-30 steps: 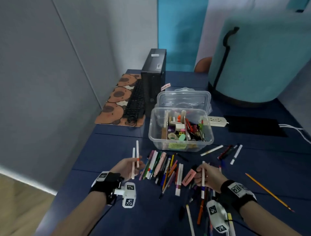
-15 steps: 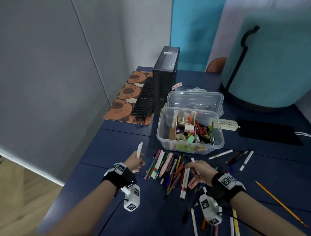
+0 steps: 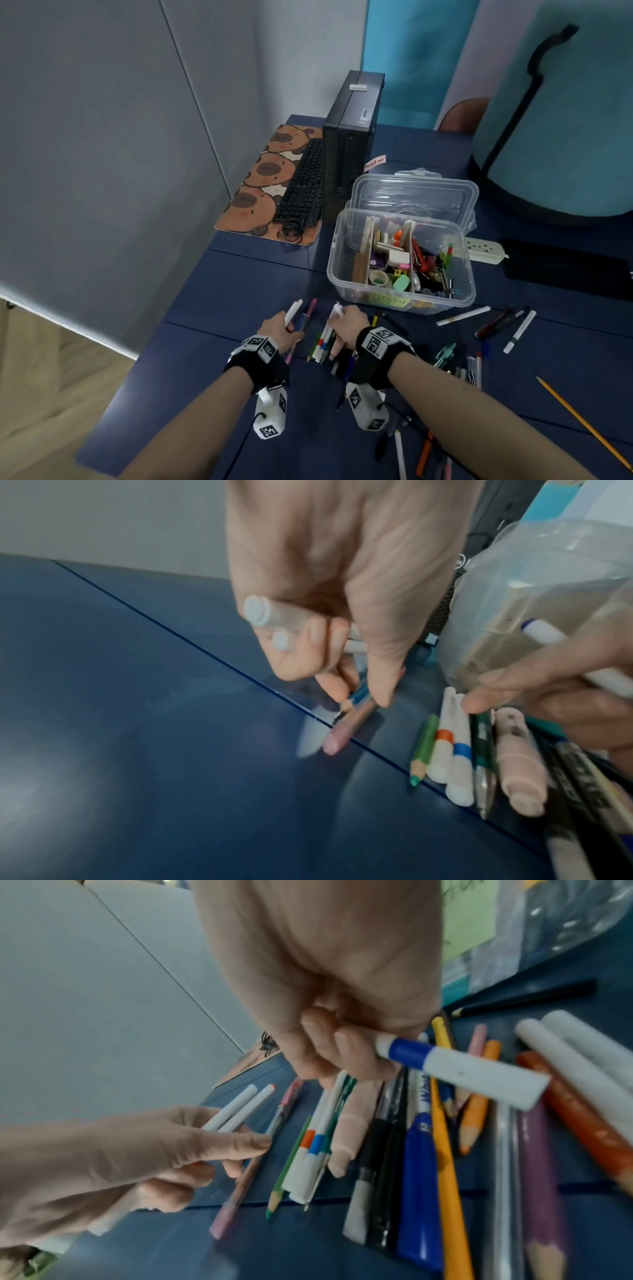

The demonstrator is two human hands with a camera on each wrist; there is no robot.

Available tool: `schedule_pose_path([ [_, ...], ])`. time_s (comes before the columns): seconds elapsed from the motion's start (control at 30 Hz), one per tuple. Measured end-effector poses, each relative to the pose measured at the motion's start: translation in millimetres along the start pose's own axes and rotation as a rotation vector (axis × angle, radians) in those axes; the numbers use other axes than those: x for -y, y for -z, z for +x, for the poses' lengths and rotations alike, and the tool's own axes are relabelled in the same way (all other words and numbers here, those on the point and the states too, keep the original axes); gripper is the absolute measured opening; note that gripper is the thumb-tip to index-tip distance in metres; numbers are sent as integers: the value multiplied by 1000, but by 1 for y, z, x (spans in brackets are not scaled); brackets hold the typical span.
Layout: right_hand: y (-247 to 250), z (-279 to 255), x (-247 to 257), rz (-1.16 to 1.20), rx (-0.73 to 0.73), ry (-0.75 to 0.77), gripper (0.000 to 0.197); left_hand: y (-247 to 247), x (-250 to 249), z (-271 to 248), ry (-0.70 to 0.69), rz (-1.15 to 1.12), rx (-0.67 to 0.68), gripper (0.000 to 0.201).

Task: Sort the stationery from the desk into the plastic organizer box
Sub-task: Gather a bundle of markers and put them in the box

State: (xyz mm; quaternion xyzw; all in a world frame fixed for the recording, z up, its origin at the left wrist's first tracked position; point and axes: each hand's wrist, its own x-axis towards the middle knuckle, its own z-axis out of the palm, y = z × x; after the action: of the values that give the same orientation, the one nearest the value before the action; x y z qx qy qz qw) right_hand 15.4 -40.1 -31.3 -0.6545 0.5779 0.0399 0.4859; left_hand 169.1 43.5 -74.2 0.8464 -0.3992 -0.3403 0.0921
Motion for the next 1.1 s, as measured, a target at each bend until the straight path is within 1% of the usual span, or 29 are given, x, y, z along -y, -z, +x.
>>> schedule_pose_path([
  [0.07, -1, 6, 5, -99, -33, -51, 38, -1, 3, 1, -10, 0, 4, 28],
  [0.1, -1, 8, 9, -151, -43, -63, 41, -2, 3, 2, -18, 1, 4, 28],
  [0.3, -3, 15, 24, -354, -27, -95, 45, -5, 5, 7, -13, -23, 14, 32],
  [0.43, -6, 14, 35, -492, -11, -82, 38, -5, 6, 6, -9, -46, 21, 34],
  [0.57, -7, 17, 36, -516, -14, -82, 38, 4, 5, 3, -33, -86, 75, 31],
  [0.67, -11, 15, 32, -589, -38, -41, 38, 10, 2, -1, -19, -137, 91, 29],
  [0.73, -15, 15, 30, -653, -40, -12, 42, 11, 1, -5, -16, -134, 90, 28],
  [0.8, -17, 11, 28, -687, -39, -22, 50, 11, 1, -7, -21, -126, 88, 26],
  [0.87, -16, 7, 26, -682, -33, -24, 50, 11, 2, -10, -27, -132, 96, 25],
  [0.97, -7, -8, 20, -602, 2, 33, 38, 9, 3, -14, -33, -154, 93, 26],
  [1.07, 1, -12, 5, -376, -17, 102, 35, 7, 0, -18, -51, -148, 107, 26],
  [1.1, 6, -13, -3, -251, -7, 96, 36, 7, -2, -19, -58, -148, 118, 25],
])
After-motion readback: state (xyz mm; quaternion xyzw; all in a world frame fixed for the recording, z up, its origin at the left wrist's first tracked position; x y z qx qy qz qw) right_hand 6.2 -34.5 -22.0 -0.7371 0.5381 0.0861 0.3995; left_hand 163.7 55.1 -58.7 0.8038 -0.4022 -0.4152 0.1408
